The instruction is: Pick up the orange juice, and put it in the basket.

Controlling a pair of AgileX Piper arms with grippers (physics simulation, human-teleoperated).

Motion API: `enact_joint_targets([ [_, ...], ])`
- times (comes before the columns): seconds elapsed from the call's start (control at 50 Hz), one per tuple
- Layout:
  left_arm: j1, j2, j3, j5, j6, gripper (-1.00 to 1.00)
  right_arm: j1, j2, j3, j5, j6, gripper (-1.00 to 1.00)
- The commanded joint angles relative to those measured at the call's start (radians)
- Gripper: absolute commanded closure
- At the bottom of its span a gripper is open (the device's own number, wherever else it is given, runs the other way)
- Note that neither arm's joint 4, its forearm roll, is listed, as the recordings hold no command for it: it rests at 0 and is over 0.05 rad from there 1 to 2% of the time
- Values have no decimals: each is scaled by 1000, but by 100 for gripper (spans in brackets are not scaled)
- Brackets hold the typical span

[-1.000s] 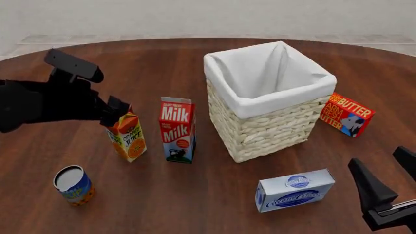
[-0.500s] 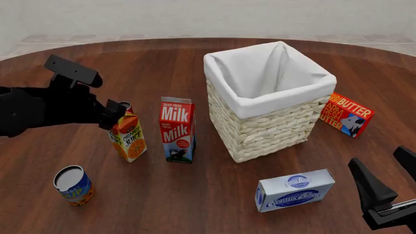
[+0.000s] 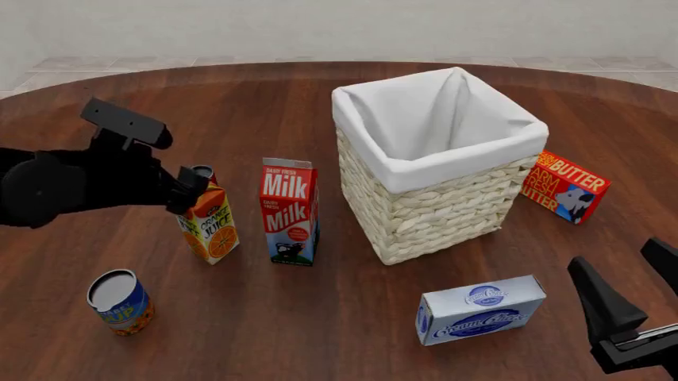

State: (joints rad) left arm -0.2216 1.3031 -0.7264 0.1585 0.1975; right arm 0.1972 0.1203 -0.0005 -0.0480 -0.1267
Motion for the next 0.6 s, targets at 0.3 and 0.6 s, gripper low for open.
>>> enact_joint_targets([
  [0.3,-19,37,32,-59,-39,-100,-3,7,0,-4,1,-100],
  [0.6,7,70,31,-82,-29,-100,-2,9,0,-3,-2,-100],
])
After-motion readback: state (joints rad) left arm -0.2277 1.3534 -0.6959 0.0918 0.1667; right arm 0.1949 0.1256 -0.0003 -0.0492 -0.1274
